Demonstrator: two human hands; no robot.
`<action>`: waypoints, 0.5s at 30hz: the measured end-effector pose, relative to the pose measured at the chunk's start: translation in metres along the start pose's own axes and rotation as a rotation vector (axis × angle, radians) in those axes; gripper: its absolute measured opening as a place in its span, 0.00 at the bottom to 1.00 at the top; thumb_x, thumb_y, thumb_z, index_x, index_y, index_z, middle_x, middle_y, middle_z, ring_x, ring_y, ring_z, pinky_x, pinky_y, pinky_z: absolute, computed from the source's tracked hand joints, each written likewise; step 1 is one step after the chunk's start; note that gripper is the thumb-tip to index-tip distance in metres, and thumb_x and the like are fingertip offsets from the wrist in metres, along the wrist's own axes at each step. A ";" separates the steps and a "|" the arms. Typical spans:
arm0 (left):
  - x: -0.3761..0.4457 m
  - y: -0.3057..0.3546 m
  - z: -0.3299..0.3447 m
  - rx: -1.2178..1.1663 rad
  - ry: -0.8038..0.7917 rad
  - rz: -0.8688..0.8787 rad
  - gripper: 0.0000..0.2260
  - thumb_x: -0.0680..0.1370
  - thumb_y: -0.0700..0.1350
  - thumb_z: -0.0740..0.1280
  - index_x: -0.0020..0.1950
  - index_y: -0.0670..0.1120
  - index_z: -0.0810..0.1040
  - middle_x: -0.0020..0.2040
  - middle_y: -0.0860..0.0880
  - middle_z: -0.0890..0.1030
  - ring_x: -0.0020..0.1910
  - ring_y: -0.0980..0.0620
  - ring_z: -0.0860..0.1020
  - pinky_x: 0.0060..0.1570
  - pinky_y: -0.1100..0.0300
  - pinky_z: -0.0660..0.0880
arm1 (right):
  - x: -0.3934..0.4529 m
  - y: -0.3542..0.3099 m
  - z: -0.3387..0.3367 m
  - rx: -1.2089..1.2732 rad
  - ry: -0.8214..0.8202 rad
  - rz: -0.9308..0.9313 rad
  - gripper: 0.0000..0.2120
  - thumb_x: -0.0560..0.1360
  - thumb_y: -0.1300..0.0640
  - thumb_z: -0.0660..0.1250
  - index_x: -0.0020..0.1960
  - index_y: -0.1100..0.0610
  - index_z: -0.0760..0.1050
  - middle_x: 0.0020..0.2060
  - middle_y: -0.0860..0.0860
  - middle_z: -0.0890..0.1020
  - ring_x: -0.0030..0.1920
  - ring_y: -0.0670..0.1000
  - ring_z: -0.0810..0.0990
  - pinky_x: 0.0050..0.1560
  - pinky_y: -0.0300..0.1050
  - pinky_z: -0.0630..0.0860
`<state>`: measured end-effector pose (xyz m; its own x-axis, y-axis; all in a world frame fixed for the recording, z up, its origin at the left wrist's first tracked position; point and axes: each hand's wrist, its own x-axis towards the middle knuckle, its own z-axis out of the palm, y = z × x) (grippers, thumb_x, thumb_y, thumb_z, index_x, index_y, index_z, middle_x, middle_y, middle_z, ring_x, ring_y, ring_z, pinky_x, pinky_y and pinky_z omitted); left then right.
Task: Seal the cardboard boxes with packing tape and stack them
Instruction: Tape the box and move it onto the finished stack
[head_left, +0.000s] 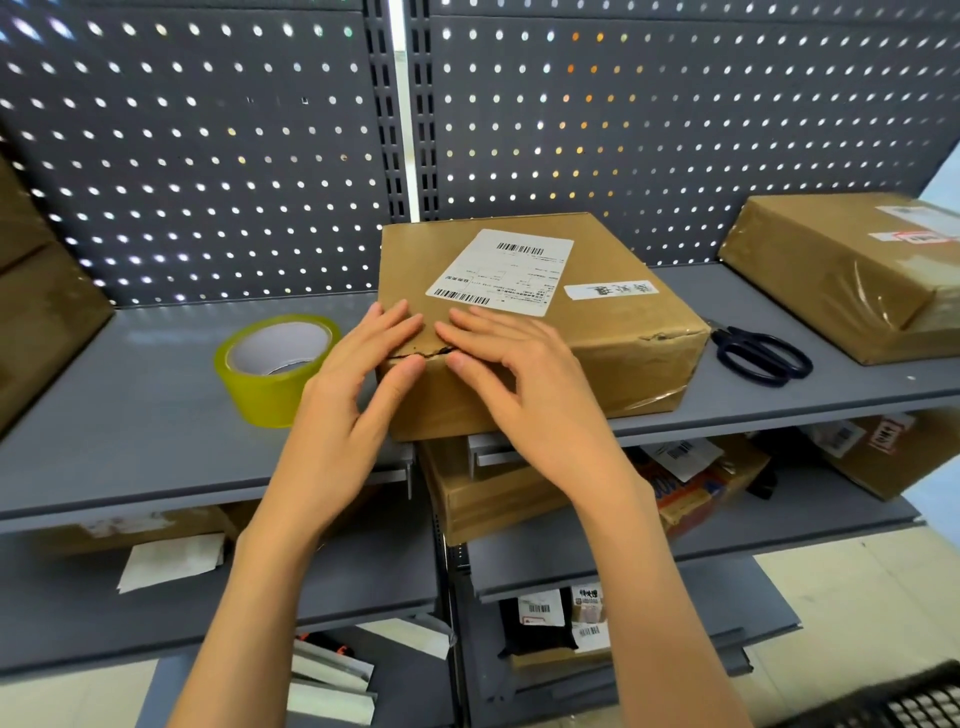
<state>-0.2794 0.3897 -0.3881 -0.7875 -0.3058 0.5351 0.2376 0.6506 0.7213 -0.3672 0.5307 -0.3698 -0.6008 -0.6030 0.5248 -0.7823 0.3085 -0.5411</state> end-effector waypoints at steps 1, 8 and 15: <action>-0.001 0.002 -0.003 -0.005 0.026 -0.022 0.18 0.79 0.51 0.59 0.68 0.52 0.71 0.67 0.57 0.73 0.69 0.66 0.66 0.66 0.70 0.62 | 0.000 -0.001 -0.002 0.018 -0.003 0.009 0.16 0.78 0.52 0.63 0.65 0.53 0.76 0.64 0.48 0.77 0.68 0.44 0.70 0.67 0.28 0.53; -0.011 -0.027 -0.044 0.497 0.158 -0.100 0.15 0.80 0.46 0.63 0.65 0.45 0.75 0.62 0.46 0.77 0.62 0.46 0.73 0.62 0.53 0.67 | -0.002 -0.013 -0.009 0.175 0.049 0.106 0.14 0.79 0.54 0.64 0.64 0.53 0.77 0.61 0.44 0.79 0.65 0.41 0.71 0.65 0.32 0.62; 0.009 -0.054 -0.053 0.903 -0.097 -0.168 0.22 0.72 0.51 0.73 0.59 0.37 0.78 0.50 0.34 0.81 0.54 0.35 0.77 0.71 0.43 0.56 | -0.001 -0.024 -0.004 0.140 0.086 0.085 0.12 0.79 0.55 0.64 0.62 0.52 0.79 0.59 0.45 0.79 0.64 0.36 0.68 0.58 0.17 0.55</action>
<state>-0.2691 0.3152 -0.3985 -0.8255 -0.4123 0.3853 -0.3859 0.9107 0.1477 -0.3487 0.5270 -0.3543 -0.6806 -0.5119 0.5242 -0.7011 0.2471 -0.6689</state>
